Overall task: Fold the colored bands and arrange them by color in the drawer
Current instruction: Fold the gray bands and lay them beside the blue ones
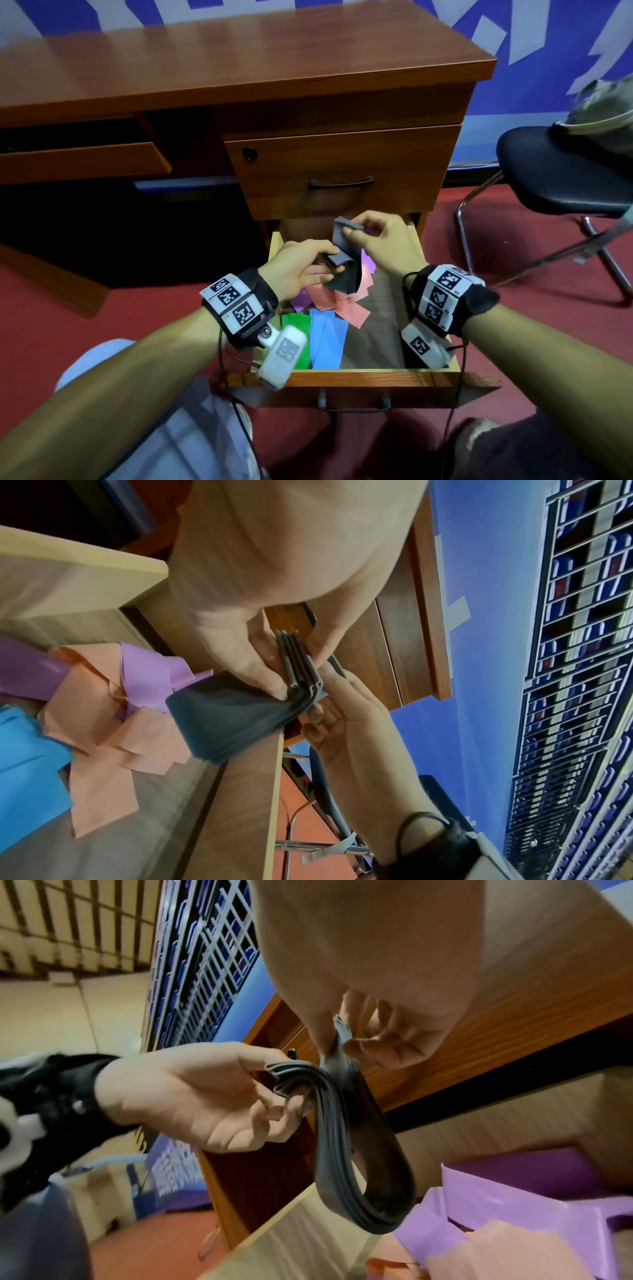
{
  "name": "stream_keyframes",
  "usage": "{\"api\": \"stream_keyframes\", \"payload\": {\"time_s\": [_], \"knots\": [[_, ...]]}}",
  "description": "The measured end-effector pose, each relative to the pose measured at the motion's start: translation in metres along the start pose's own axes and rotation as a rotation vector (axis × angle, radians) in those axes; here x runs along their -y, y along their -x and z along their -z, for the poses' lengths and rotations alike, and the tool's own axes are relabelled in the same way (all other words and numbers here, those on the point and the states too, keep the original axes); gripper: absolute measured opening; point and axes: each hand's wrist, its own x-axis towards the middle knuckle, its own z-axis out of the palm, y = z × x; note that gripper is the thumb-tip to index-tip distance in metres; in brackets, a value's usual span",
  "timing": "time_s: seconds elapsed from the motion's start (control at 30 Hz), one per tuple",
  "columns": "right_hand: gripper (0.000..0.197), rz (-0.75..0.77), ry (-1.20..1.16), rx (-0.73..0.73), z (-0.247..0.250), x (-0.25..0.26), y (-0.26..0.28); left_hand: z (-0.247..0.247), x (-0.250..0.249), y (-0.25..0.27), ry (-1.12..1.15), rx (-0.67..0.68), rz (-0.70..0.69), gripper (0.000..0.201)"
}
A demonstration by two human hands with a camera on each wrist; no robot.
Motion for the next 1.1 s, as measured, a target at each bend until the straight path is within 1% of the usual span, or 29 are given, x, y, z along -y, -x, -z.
{"api": "stream_keyframes", "payload": {"time_s": [0.13, 0.17, 0.23, 0.27, 0.3, 0.5, 0.57, 0.63, 0.7, 0.8, 0.87, 0.93, 0.97, 1.03, 1.1], "knots": [[0.004, 0.160, 0.203, 0.124, -0.003, 0.001, 0.004, 0.002, 0.000, 0.001, 0.031, -0.056, 0.018, 0.029], [0.006, 0.195, 0.253, 0.154, -0.002, 0.002, 0.004, 0.002, -0.001, 0.002, 0.055, -0.055, 0.023, 0.026], [0.011, 0.255, 0.326, 0.212, 0.000, 0.005, 0.004, 0.003, -0.002, 0.004, 0.078, -0.045, 0.038, 0.010], [0.012, 0.277, 0.345, 0.235, 0.001, 0.007, 0.004, 0.004, -0.002, 0.004, 0.079, -0.045, 0.042, 0.007], [0.014, 0.290, 0.354, 0.262, 0.003, 0.009, 0.004, 0.004, -0.002, 0.004, 0.076, -0.045, 0.047, 0.008], [0.025, 0.272, 0.411, 0.432, 0.011, 0.012, -0.002, 0.003, -0.004, 0.007, 0.096, -0.025, 0.099, 0.015], [0.029, 0.240, 0.380, 0.479, 0.014, 0.013, -0.001, 0.004, -0.006, 0.007, 0.126, -0.005, 0.121, 0.017], [0.031, 0.208, 0.325, 0.504, 0.017, 0.013, -0.001, 0.007, -0.011, 0.009, 0.192, 0.000, 0.144, 0.013], [0.031, 0.226, 0.294, 0.491, 0.018, 0.014, -0.002, 0.009, -0.015, 0.010, 0.282, 0.024, 0.163, 0.011], [0.031, 0.313, 0.280, 0.441, 0.019, 0.018, -0.004, 0.012, -0.018, 0.014, 0.361, 0.091, 0.188, 0.017], [0.029, 0.354, 0.319, 0.412, 0.022, 0.020, -0.005, 0.013, -0.021, 0.017, 0.369, 0.142, 0.202, 0.027], [0.025, 0.376, 0.359, 0.378, 0.027, 0.019, -0.007, 0.016, -0.025, 0.019, 0.347, 0.201, 0.199, 0.043], [0.024, 0.383, 0.362, 0.351, 0.030, 0.017, -0.007, 0.017, -0.027, 0.019, 0.336, 0.220, 0.191, 0.048], [0.019, 0.372, 0.337, 0.283, 0.033, 0.011, -0.005, 0.016, -0.030, 0.019, 0.322, 0.231, 0.167, 0.050], [0.013, 0.310, 0.284, 0.201, 0.034, 0.006, -0.003, 0.014, -0.031, 0.019, 0.291, 0.234, 0.137, 0.048]]}}
